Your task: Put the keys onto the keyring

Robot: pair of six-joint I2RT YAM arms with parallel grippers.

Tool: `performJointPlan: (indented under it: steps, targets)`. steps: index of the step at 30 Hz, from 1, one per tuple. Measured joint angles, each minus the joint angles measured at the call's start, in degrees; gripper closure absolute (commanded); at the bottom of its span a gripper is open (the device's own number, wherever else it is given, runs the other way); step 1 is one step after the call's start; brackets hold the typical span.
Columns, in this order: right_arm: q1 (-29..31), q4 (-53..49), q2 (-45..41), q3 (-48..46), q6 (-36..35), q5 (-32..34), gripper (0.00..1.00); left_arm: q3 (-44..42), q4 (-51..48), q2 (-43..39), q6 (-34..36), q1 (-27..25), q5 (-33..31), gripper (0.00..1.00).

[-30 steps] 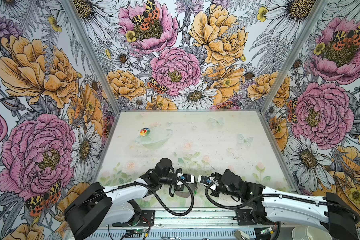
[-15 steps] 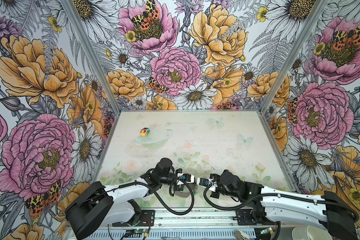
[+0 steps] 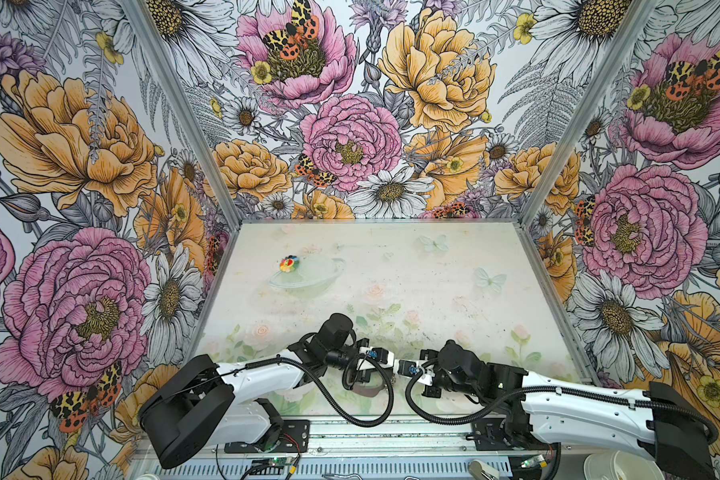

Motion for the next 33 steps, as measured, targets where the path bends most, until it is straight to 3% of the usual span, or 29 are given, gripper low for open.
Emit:
performJointPlan:
  steps: [19,27,33]
  targets:
    - [-0.26,2.03,0.48,0.02,-5.07,-4.7,1.0,2.97,-6.71,3.56,3.91,-2.62,2.49,1.0]
    - [-0.63,7.3,0.79,0.0,-2.91,-4.94,1.0,-1.44,5.9,0.28,-0.96,-2.32,2.54,1.0]
    - [-1.64,9.25,0.83,0.02,-0.63,-3.28,0.82,-4.85,15.96,-0.33,-4.92,-1.38,1.99,1.0]
